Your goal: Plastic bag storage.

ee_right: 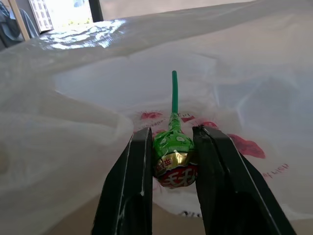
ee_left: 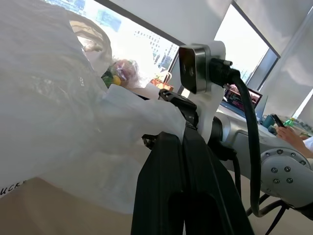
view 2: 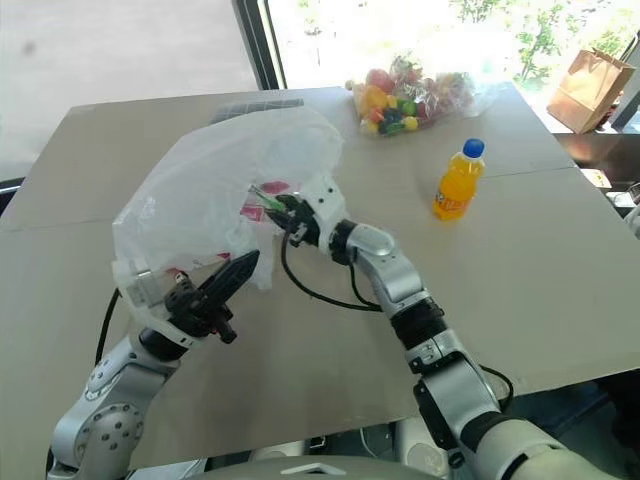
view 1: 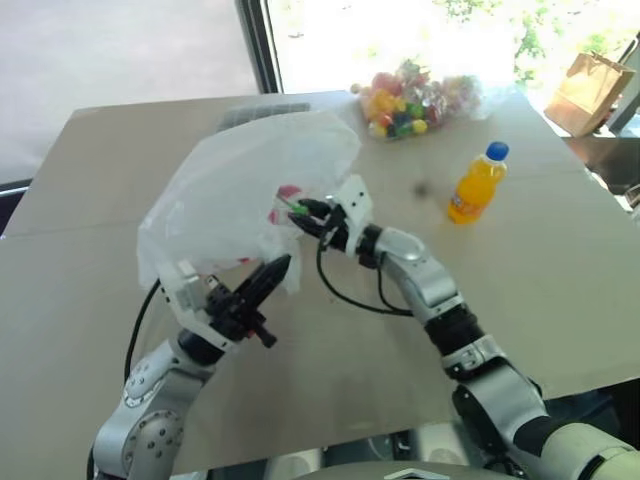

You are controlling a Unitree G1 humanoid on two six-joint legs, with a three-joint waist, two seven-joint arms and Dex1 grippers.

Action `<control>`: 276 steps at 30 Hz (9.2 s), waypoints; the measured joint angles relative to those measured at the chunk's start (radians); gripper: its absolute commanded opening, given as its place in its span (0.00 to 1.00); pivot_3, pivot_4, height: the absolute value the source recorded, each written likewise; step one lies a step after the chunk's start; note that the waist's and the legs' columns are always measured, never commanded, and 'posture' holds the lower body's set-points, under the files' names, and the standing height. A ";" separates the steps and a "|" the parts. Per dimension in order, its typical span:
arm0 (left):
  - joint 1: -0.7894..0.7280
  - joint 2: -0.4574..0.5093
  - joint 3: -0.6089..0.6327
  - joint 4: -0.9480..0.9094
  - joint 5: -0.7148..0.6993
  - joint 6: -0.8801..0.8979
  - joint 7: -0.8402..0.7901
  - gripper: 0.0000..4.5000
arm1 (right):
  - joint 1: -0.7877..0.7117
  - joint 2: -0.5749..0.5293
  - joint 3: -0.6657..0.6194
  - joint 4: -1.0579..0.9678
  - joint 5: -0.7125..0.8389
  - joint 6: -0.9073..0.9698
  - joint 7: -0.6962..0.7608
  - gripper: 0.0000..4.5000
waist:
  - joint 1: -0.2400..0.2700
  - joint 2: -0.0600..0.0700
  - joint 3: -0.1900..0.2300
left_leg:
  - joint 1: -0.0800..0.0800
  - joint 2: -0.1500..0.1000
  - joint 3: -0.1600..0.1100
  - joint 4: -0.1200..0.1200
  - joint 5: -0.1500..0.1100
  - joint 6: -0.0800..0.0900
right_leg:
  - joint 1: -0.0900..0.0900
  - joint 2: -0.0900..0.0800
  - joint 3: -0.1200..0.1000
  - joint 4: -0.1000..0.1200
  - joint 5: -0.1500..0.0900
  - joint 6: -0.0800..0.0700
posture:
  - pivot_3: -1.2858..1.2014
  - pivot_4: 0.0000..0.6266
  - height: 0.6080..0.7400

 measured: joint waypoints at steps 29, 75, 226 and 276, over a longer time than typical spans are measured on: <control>-0.083 -0.067 0.077 0.071 -0.011 0.010 0.050 0.00 | 0.667 -0.546 -0.280 -0.671 0.190 0.283 0.127 0.99 | 0.031 -0.003 0.001 | -0.001 -0.002 0.001 -0.003 0.000 0.000 | 0.002 -0.001 -0.003 -0.005 0.000 0.000 | 0.52 0.24 1.00; -0.092 -0.098 0.048 0.075 0.005 -0.004 0.064 0.00 | 0.130 -0.216 -0.256 -0.108 0.104 0.071 -0.065 0.68 | 0.009 -0.001 0.003 | 0.001 0.000 -0.002 -0.003 0.001 -0.002 | -0.003 0.010 0.007 -0.002 0.003 -0.004 | 0.52 0.24 1.00; -0.113 -0.005 0.159 0.088 -0.058 0.027 0.095 0.00 | -0.130 -0.247 -0.350 -0.032 0.171 0.317 -0.128 0.99 | 0.025 -0.008 0.011 | 0.000 0.000 -0.003 -0.004 0.004 -0.007 | -0.003 0.011 0.005 -0.001 0.005 -0.008 | 0.52 0.24 1.00; -1.039 0.243 0.270 0.630 -0.246 0.355 0.294 0.00 | -0.240 -0.650 -0.579 -0.263 0.689 0.886 0.432 0.00 | 0.033 -0.009 0.017 | -0.001 -0.001 -0.007 -0.004 0.005 -0.008 | -0.001 0.010 0.002 -0.004 0.005 -0.007 | 0.52 0.24 1.00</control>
